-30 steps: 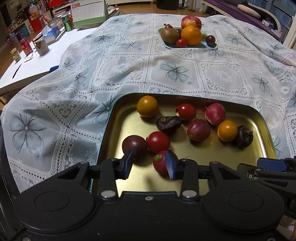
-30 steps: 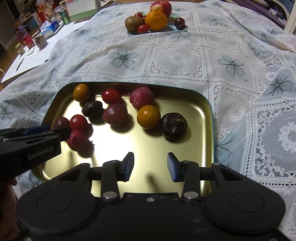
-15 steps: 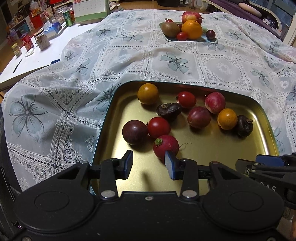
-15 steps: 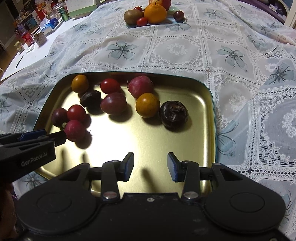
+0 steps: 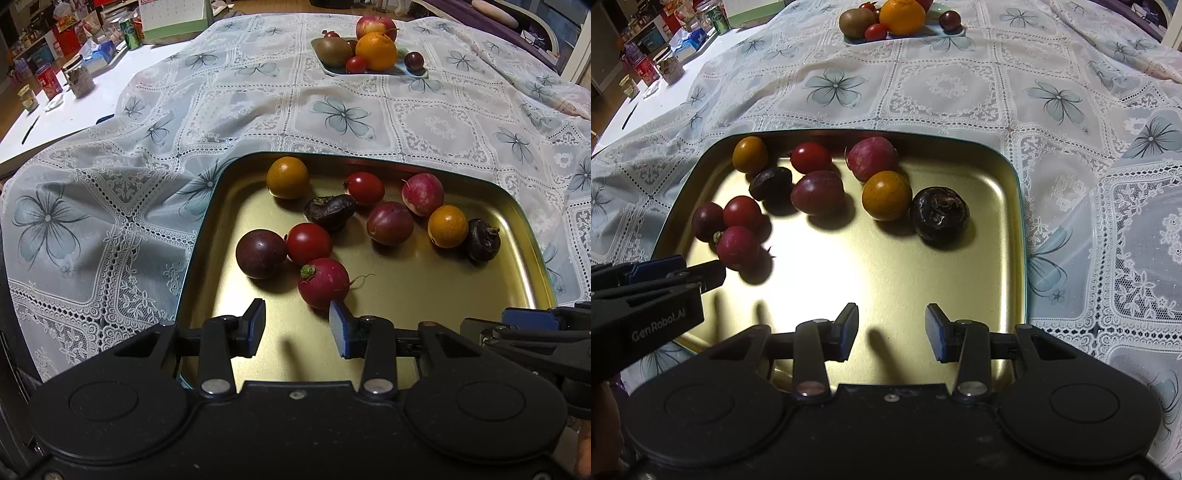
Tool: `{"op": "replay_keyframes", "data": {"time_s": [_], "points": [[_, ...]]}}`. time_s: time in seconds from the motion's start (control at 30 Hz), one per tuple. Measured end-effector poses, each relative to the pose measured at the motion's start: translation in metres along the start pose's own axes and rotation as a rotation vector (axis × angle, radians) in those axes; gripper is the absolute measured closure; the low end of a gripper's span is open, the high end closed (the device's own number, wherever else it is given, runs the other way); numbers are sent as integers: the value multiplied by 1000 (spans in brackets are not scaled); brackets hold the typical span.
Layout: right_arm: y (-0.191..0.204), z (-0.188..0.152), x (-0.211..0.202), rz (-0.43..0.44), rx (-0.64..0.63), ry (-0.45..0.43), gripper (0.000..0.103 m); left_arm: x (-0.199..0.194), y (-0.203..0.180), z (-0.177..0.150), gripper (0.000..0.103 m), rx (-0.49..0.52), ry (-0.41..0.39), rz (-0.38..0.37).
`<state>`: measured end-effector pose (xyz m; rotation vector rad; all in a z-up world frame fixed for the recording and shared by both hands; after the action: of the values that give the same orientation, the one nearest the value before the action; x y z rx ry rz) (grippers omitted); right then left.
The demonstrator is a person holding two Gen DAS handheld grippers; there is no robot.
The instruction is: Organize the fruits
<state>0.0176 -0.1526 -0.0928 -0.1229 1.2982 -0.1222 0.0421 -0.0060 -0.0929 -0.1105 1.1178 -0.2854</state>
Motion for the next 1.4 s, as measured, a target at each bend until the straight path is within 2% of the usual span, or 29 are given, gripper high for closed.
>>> {"op": "replay_keyframes", "data": {"time_s": [1.4], "points": [[3, -5, 5, 10, -27, 23, 60, 7, -4, -4, 55, 3, 30, -16]]}}
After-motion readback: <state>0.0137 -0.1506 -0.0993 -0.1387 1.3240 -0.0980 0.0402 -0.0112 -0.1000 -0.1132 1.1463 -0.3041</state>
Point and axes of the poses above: each gripper's, at about its wrist camera, not at the fingertips, and x roughly the way its jaws point, y to its left, z to its top, the point moved 10 cm from there along x, roughly the way its jaws point, and after that the axes turned 14 degrees about -z, right-handed, at the moved point
